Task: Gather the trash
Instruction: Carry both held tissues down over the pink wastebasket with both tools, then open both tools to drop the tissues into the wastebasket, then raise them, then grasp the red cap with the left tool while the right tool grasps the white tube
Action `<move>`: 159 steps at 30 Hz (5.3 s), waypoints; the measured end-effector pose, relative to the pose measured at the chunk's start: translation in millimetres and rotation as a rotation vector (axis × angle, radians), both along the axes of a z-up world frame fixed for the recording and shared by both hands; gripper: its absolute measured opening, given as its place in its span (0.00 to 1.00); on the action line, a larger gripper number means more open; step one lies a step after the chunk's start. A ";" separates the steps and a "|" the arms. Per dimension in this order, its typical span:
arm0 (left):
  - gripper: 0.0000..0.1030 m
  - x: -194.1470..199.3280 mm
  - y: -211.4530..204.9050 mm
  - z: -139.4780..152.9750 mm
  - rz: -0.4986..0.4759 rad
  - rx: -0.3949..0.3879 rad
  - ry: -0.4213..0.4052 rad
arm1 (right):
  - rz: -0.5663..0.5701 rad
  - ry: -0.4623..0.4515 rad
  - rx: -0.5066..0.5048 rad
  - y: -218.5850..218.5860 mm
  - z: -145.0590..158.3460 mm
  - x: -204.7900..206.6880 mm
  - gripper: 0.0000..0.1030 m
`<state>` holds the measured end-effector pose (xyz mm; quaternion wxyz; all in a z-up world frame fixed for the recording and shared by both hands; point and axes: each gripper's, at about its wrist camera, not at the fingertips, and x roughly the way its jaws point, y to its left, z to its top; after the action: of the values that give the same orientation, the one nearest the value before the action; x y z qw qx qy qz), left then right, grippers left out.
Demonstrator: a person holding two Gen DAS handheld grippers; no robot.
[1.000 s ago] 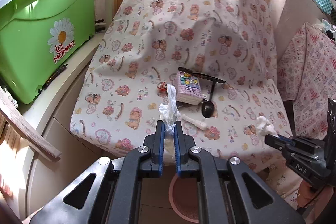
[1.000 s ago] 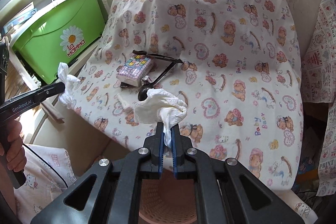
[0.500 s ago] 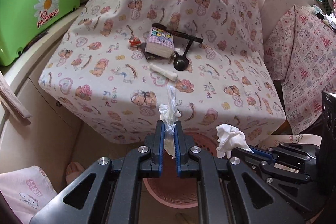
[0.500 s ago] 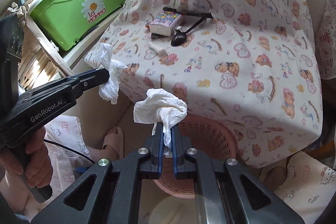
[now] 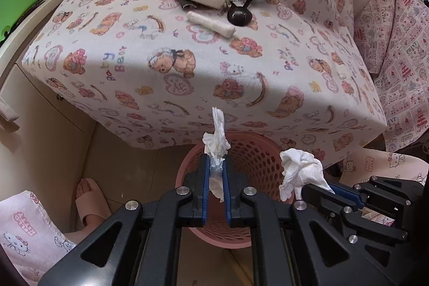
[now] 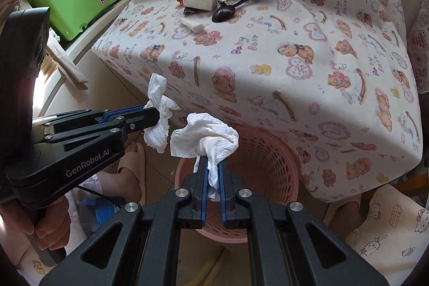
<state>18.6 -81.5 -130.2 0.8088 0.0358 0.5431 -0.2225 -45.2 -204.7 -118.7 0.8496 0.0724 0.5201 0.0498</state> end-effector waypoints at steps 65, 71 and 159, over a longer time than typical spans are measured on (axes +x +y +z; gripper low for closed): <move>0.52 49.4 82.4 141.5 0.234 0.051 -0.412 | -0.349 -0.332 -0.175 -11.4 132.2 28.4 0.65; 0.52 45.2 102.2 158.0 0.267 0.004 -0.424 | -0.317 -0.376 -0.236 -3.1 165.5 37.0 0.68; 0.06 114.0 79.5 102.1 0.284 0.051 -0.315 | 0.017 -0.193 -0.126 44.1 33.3 151.1 0.34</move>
<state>132.6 -2.0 -28.1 0.9058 0.0137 0.4151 -0.0841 105.9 -160.6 -85.4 0.8981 0.0094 0.4386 0.0310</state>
